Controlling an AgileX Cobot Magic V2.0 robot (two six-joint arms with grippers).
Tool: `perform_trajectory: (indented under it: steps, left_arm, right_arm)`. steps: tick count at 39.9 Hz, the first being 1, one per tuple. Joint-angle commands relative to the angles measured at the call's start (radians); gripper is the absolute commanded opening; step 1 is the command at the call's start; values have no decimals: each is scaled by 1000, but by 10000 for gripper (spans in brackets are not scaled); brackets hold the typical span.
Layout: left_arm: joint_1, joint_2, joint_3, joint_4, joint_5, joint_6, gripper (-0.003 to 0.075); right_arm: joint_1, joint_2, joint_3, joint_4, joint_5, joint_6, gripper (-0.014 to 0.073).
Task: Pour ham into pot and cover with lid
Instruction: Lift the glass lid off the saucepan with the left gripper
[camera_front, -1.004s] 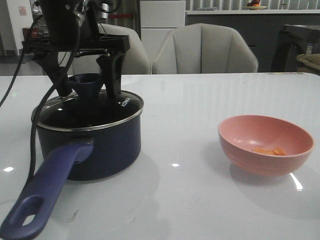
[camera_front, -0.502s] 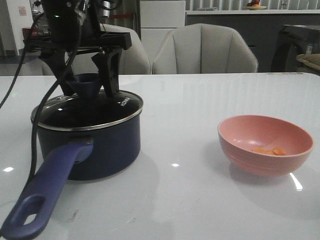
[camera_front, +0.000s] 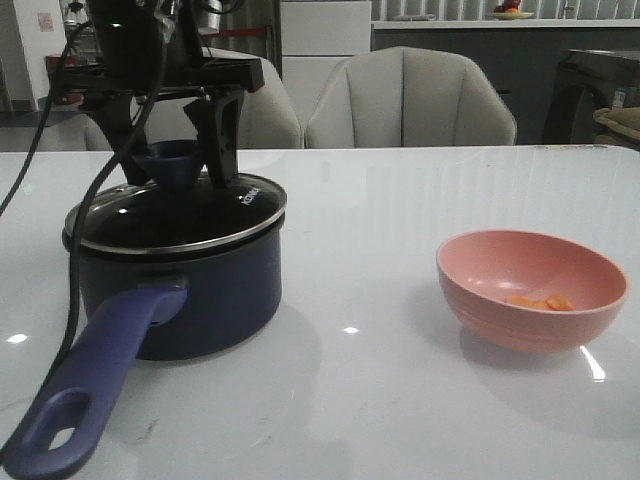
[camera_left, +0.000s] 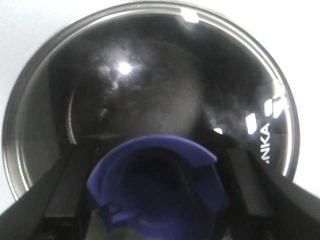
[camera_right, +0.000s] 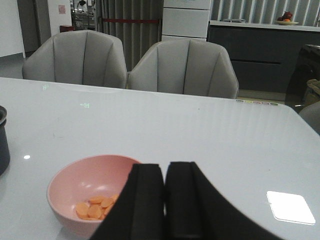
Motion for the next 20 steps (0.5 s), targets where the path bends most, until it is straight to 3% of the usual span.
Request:
perform_trajectory:
  steps: [1,20]
  left_arm:
    - [-2,-55,-49,-7,-18,-5,187]
    - [-2,-61,-49,75,14,-5,187]
  right_arm:
    - [-7,-21,10,-10,-83,-3,160]
    - [-7,-21,10,-10,-83,-3,160]
